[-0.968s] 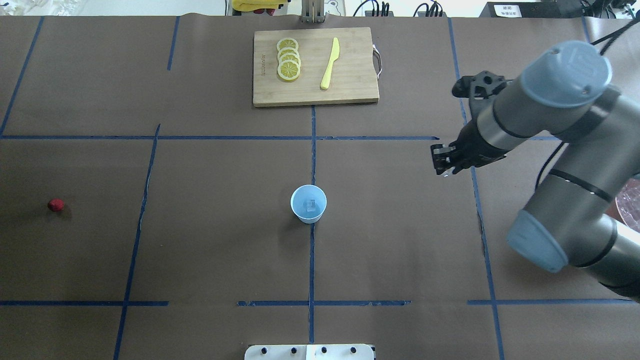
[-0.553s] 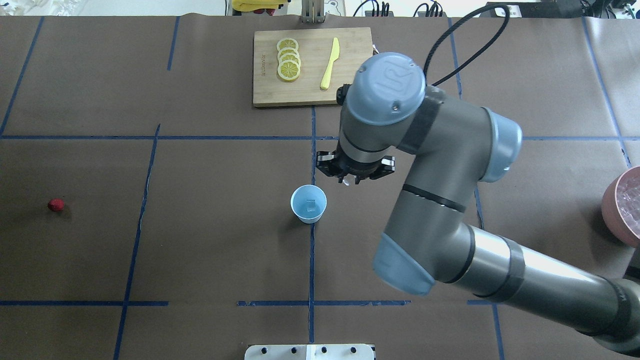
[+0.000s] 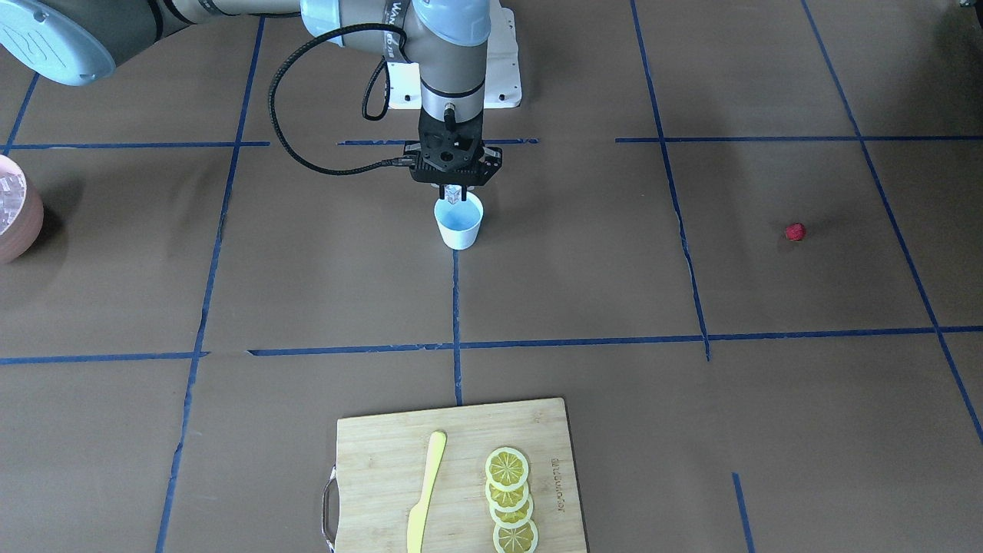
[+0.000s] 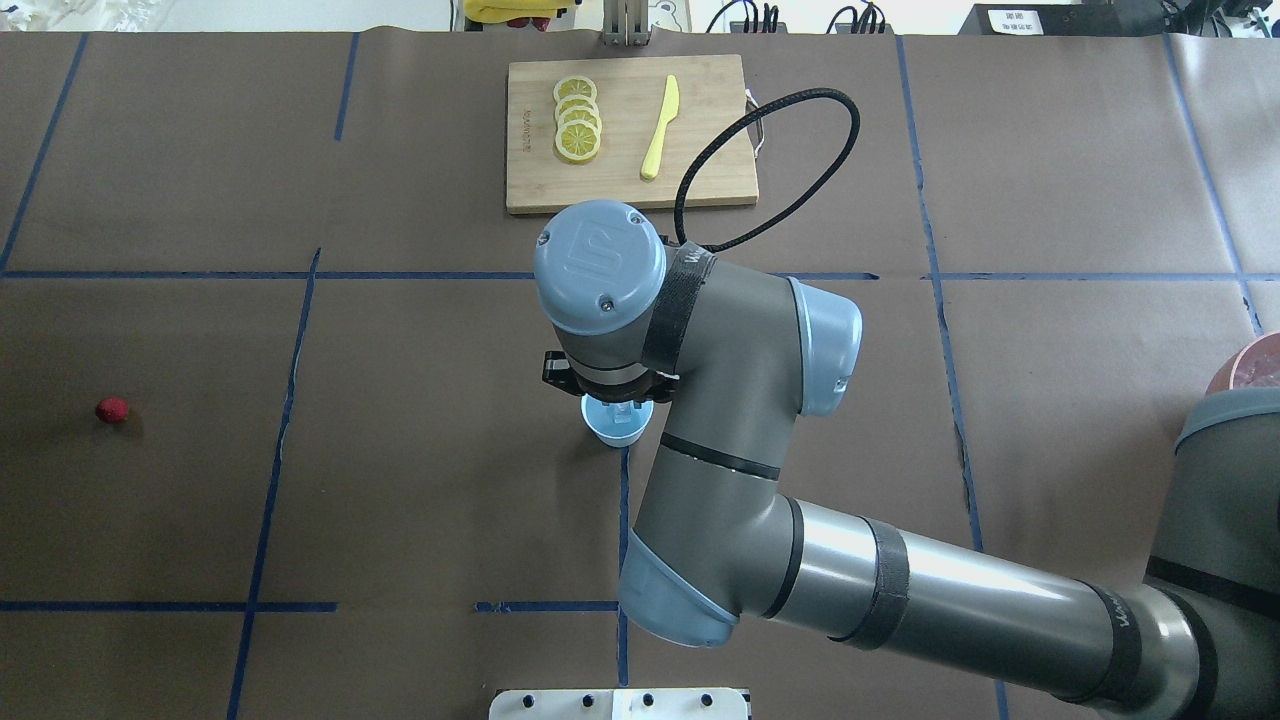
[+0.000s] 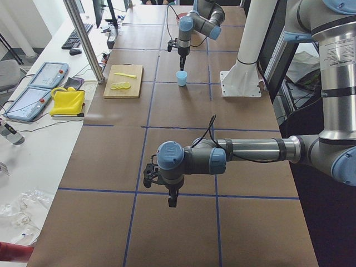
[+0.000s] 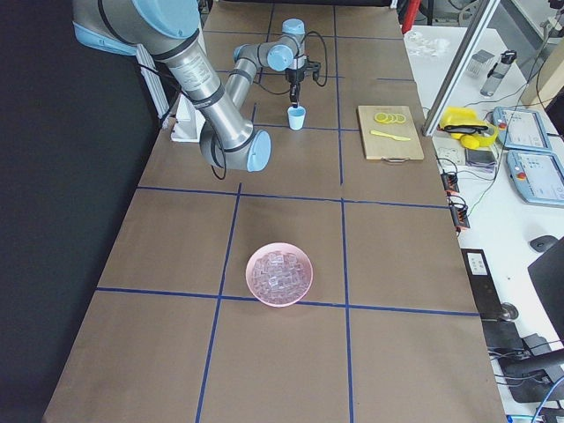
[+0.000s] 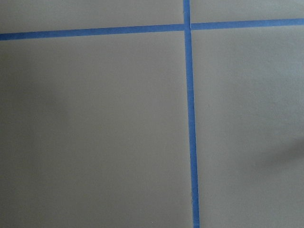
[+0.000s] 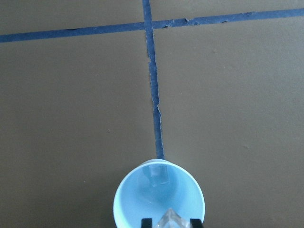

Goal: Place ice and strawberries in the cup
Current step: 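Lower the ice cube into the cup and open the right gripper, then move the right gripper back to the pink bowl, then grasp a third ice cube from the pink bowl with the right gripper, then carry the ice cube with the right gripper over the cup, then lower the ice cube into the cup and open the right gripper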

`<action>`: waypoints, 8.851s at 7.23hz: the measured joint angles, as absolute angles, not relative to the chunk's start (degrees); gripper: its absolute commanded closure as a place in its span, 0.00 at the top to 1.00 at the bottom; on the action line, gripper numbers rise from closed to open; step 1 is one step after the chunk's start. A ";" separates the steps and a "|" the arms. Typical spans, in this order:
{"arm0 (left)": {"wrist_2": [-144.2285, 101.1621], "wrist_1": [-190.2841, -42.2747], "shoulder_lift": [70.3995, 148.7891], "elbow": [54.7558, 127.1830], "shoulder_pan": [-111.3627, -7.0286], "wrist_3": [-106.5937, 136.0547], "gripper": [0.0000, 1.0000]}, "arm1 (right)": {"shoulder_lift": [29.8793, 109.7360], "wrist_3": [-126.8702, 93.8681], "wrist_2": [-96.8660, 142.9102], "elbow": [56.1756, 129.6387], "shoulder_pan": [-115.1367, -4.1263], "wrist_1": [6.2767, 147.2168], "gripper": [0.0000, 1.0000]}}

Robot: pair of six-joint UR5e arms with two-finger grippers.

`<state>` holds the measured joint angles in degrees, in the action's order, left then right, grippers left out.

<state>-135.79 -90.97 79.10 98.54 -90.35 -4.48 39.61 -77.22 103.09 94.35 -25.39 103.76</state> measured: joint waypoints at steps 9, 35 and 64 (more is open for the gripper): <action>-135.79 -91.06 79.10 98.57 -90.30 -4.48 1.00 | 41.08 -69.88 99.85 95.81 -25.76 100.43 0.99; -135.79 -91.05 79.19 99.23 -90.26 -4.48 1.00 | 109.61 10.33 129.22 98.80 -71.59 64.47 0.66; -135.79 -91.05 79.19 99.00 -89.93 -4.48 1.00 | 41.30 -72.26 101.16 94.08 -24.13 98.78 0.98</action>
